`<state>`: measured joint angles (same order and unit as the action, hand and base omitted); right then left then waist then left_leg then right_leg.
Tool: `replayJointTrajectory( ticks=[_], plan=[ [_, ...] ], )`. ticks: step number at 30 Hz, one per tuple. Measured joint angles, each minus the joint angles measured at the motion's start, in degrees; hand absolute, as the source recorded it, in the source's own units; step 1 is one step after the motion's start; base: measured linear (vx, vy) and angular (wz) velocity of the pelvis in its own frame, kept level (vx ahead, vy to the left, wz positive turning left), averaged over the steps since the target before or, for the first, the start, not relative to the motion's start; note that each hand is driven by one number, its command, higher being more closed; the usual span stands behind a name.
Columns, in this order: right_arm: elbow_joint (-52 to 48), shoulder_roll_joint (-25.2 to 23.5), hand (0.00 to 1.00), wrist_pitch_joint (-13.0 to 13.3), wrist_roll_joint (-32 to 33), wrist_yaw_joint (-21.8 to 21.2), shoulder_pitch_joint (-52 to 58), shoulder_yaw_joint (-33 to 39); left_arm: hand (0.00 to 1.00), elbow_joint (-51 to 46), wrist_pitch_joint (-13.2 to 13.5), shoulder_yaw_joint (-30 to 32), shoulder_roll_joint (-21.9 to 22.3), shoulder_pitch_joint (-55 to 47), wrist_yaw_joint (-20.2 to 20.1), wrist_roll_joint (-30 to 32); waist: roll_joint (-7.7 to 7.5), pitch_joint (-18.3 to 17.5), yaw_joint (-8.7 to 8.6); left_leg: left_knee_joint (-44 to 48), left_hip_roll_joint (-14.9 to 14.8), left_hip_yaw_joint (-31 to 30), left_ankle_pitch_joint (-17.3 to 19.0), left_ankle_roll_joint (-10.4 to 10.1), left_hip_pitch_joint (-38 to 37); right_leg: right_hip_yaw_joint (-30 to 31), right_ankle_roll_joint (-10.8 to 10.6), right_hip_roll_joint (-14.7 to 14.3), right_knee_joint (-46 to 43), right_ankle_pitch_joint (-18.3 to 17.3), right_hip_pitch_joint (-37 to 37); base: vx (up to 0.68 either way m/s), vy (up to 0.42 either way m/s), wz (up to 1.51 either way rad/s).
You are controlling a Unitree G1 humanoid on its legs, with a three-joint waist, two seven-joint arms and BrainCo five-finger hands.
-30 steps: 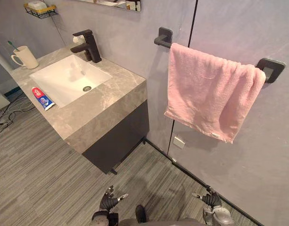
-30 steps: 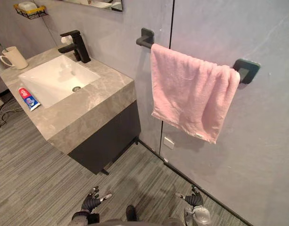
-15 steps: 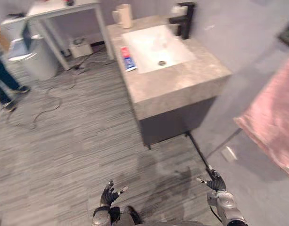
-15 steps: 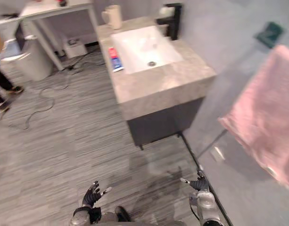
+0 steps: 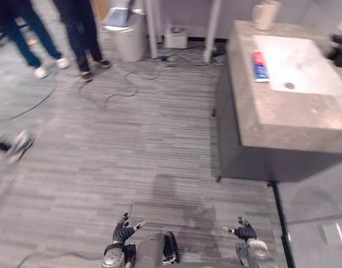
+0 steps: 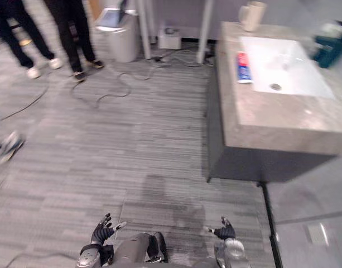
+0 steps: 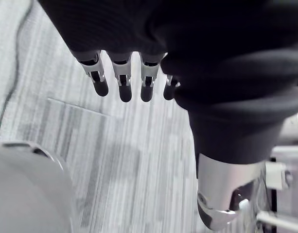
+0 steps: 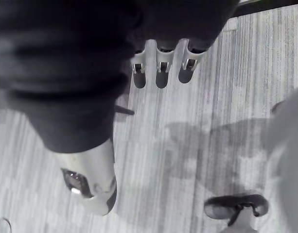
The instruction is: Organize washtable
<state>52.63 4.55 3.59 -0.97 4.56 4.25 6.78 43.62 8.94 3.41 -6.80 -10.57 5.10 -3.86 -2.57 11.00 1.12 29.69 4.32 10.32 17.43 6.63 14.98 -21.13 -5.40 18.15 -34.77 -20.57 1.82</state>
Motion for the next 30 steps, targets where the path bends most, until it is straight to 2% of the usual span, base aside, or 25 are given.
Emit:
replayJointTrajectory(
  ticks=[1, 4, 6, 8, 9, 11, 12, 13, 14, 15, 16, 17, 18, 19, 20, 21, 23, 24, 25, 26, 27, 28, 29, 30],
  plan=[
    [0.0, 0.0, 0.0, 0.1, 0.4, 0.0, -0.3, -0.1, 0.0, 0.2, 0.0, 0.1, -0.3, -0.6, 0.0, 0.0, -0.21, 0.1, 0.05, -1.2, 0.2, -1.4, 0.0, 0.0, -1.0, -1.7, -0.1, -0.3, 0.0, 0.0, 2.1, 0.14, -0.015, 0.92],
    [-0.1, 0.1, 0.0, 0.9, 0.8, 0.1, -0.6, -0.1, 0.0, 0.6, -0.3, 0.1, -0.7, -1.7, 0.0, 0.0, 0.89, 0.9, -0.08, -4.7, -0.3, -5.8, -0.1, -0.2, -4.1, -4.5, -1.5, -2.2, 4.5, 1.2, 7.0, 0.15, -0.023, 0.73],
    [-0.1, 0.1, 0.0, 0.9, 1.1, 0.1, -0.6, -0.5, 0.0, 1.0, -0.4, 0.1, -0.7, -1.8, -0.1, -0.1, 0.15, 1.2, 0.02, -7.1, -1.6, -5.9, -0.4, -0.9, -6.7, -5.4, -2.2, -2.2, 10.8, 5.3, 10.6, 0.25, -0.076, 0.5],
    [-0.2, -0.1, 0.0, 0.9, 1.6, 0.1, -0.7, -0.9, 0.0, 1.1, -0.4, 1.0, -1.4, -1.7, 0.0, -0.1, -1.83, 1.6, 0.0, -9.4, -1.7, -5.5, -0.6, -2.0, -9.8, -5.9, -2.8, -2.0, 18.9, 12.7, 14.0, 0.31, -0.118, 0.22],
    [-0.2, -0.3, 0.0, 0.9, 1.6, 0.0, -0.7, -1.0, 0.0, 1.3, -0.4, 1.1, -1.7, -1.7, 0.0, -0.1, -2.62, 1.4, -0.03, -11.0, -1.2, -5.5, -0.3, -2.6, -11.4, -5.7, -2.7, -1.8, 20.7, 14.9, 14.9, 0.32, -0.118, 0.08],
    [-1.1, -0.8, 0.0, 0.9, 1.6, -0.7, 0.4, -1.1, 0.0, 1.4, -0.3, 1.0, -2.0, -1.5, 0.0, 0.0, -3.32, 0.9, -0.33, -12.6, -1.1, -5.7, 1.2, -3.6, -14.1, -4.7, -1.9, -2.0, 20.4, 16.7, 17.7, 0.43, -0.141, 0.07],
    [-2.9, -1.1, 0.0, 1.0, 1.6, -1.2, 1.3, -1.1, 0.0, 1.5, -0.3, 1.0, -1.9, -0.7, 0.0, 0.0, -3.42, 0.6, -0.41, -12.0, -1.3, -6.0, 3.2, -4.3, -14.7, -2.8, -0.2, -1.9, 12.7, 16.6, 21.5, 0.5, -0.163, 0.11],
    [-3.8, -1.1, 0.0, 1.0, 1.8, -1.3, 1.5, -1.1, 0.0, 1.4, -0.3, 0.9, -1.7, -0.2, 0.0, -0.1, -3.29, 0.6, -0.65, -11.3, -1.6, -6.2, 4.3, -5.2, -15.0, -2.3, 1.3, -2.2, 8.7, 15.8, 22.9, 0.55, -0.187, 0.21],
    [-5.3, -1.0, 0.0, 1.1, 2.0, -1.6, 1.8, -1.2, 0.0, 1.4, -0.3, 0.9, -0.9, 0.5, 0.0, -0.2, -2.34, 0.3, -1.77, -9.6, -3.5, -6.7, 5.9, -6.7, -16.0, -2.5, 3.9, -4.1, 3.8, 14.2, 23.8, 0.63, -0.197, 0.32],
    [-6.4, -1.1, 0.0, 1.1, 2.0, -1.5, 2.3, -1.6, 0.0, 1.3, -0.3, 0.6, -0.6, 1.0, 0.0, -0.4, -1.59, -0.2, -2.66, -4.7, -5.8, -6.2, 6.9, -8.5, -15.1, -2.8, 5.5, -7.2, 3.5, 13.8, 23.3, 0.66, -0.207, 0.3],
    [-6.8, -1.0, 0.0, 1.3, 2.0, -1.5, 2.3, -2.2, 0.0, 1.3, -0.3, 0.6, -0.8, 1.2, 0.0, -0.5, -1.82, -0.4, -2.99, -0.9, -6.7, -5.4, 7.4, -9.3, -14.1, -2.8, 8.6, -8.4, 4.1, 13.6, 23.0, 0.88, -0.235, -0.08],
    [-7.8, 0.0, 0.0, 1.6, 2.2, -1.4, 1.2, -2.8, 0.0, 1.0, -0.8, 0.6, 0.2, 1.9, 0.0, -0.6, 0.25, 0.2, -2.83, 10.2, -10.0, -4.3, 6.1, -10.7, -10.8, -3.8, 10.8, -11.2, 4.2, 11.5, 20.3, 0.6, -0.158, -0.34],
    [-8.7, 0.3, 0.0, 1.7, 2.5, -1.3, 1.0, -3.1, 0.0, 0.6, -0.9, 0.2, 0.5, 2.4, -0.2, -0.6, 0.96, 0.7, -2.93, 15.7, -11.0, -4.1, 2.4, -11.0, -8.5, -3.5, 11.3, -12.3, 5.4, 10.8, 18.7, 0.74, -0.168, -0.61],
    [-8.9, 0.6, 0.0, 2.2, 2.7, -1.1, 0.7, -3.2, 0.0, 0.0, -1.0, -0.6, 1.3, 3.0, -0.1, -0.7, 1.31, 1.0, -2.92, 23.6, -11.8, -4.4, 0.9, -10.1, -5.0, -1.6, 11.6, -13.8, 8.6, 10.5, 14.9, 0.69, -0.101, -0.51],
    [-8.6, 0.5, 0.0, 2.2, 2.9, -0.9, 0.8, -3.1, 0.0, -1.5, -0.8, -1.0, 1.4, 3.1, -0.2, -0.7, 0.61, 1.5, -3.19, 25.2, -10.6, -4.3, 2.2, -8.1, -3.5, -0.2, 11.6, -14.3, 13.5, 10.5, 9.2, 0.69, -0.101, -0.42],
    [-8.6, 0.5, 0.0, 2.2, 3.2, -0.9, 1.1, -3.1, 0.0, -2.2, -0.7, -1.1, 1.4, 3.1, -0.2, -0.7, 0.07, 1.8, -3.18, 24.7, -9.8, -4.1, 2.5, -7.7, -2.8, 0.5, 11.6, -14.0, 15.8, 10.5, 6.2, 0.79, -0.08, -0.33],
    [-8.4, 0.8, 0.0, 2.5, 4.5, -0.9, 1.3, -2.5, 0.0, -3.9, 0.5, -1.0, 1.4, 2.5, -0.2, -0.7, -0.96, 2.4, -1.47, 18.8, -7.0, -3.8, 2.5, -7.6, 3.1, 4.4, 11.6, -13.2, 20.7, 10.5, -1.4, 0.67, -0.025, -0.6],
    [-8.4, 1.0, 0.0, 2.5, 4.6, -0.9, 0.7, -2.2, 0.0, -4.0, 0.5, -1.0, 1.4, 2.5, -0.2, -0.7, -0.54, 2.5, -0.88, 16.1, -6.6, -4.4, 2.4, -7.8, 5.2, 5.4, 11.6, -13.1, 21.0, 10.5, -2.2, 0.56, 0.082, -1.01],
    [-8.4, 1.2, 0.0, 2.6, 4.9, -0.8, -0.9, -1.9, 0.0, -4.0, 0.4, -0.8, 1.4, 2.5, -0.2, -0.8, 0.43, 3.0, 0.11, 8.9, -5.5, -6.8, 1.4, -9.0, 8.8, 7.6, 11.1, -12.6, 21.0, 10.2, -3.3, 0.42, 0.121, -1.06],
    [-8.5, 1.2, 0.0, 2.7, 4.9, -0.9, -1.8, -1.8, 0.0, -4.0, 0.4, -0.5, 1.5, 2.2, -0.2, -0.9, 0.38, 3.2, 0.33, 1.8, -4.5, -9.5, -1.2, -11.0, 10.7, 9.5, 9.1, -11.8, 21.0, 9.1, -4.2, 0.53, 0.202, -1.27],
    [-8.6, 1.2, 0.0, 2.9, 4.9, -0.9, -2.1, -1.8, 0.0, -4.0, 0.4, -0.5, 1.7, 1.3, -0.1, -1.2, 1.4, 2.9, 1.19, -6.9, -4.3, -13.1, -6.1, -11.7, 10.6, 11.7, 6.6, -11.6, 21.0, 7.4, -5.7, 0.57, 0.287, -1.51],
    [-8.8, 1.6, 0.0, 3.0, 4.9, -1.0, -1.3, -2.1, 0.0, -4.3, 0.6, -0.2, 3.2, -0.6, -0.1, -2.1, 2.9, 2.6, 2.14, -14.2, -6.7, -16.5, -14.9, -14.4, 9.3, 15.0, 3.2, -12.6, 20.9, 4.0, -7.9, 0.71, 0.393, -1.57],
    [-8.8, -0.1, 0.0, 2.7, 4.9, -0.9, -0.7, -2.1, 0.0, -4.3, 0.4, 0.9, 3.2, 0.2, 0.0, -2.3, 1.47, 2.7, 3.09, -9.8, -5.5, -14.8, -18.8, -9.2, 9.0, 18.0, 1.6, -10.6, 20.5, 1.6, -9.5, 0.58, 0.357, -1.28],
    [-9.2, -1.3, 0.0, 2.5, 4.9, -1.1, -0.4, -2.3, 0.0, -4.7, 0.4, 1.3, 3.0, 0.6, 0.1, -2.3, 0.41, 2.6, 3.12, -8.3, -5.3, -13.6, -16.6, -9.6, 9.2, 18.9, 1.8, -9.7, 19.8, 1.8, -9.4, 0.53, 0.303, -1.0]
  ],
)
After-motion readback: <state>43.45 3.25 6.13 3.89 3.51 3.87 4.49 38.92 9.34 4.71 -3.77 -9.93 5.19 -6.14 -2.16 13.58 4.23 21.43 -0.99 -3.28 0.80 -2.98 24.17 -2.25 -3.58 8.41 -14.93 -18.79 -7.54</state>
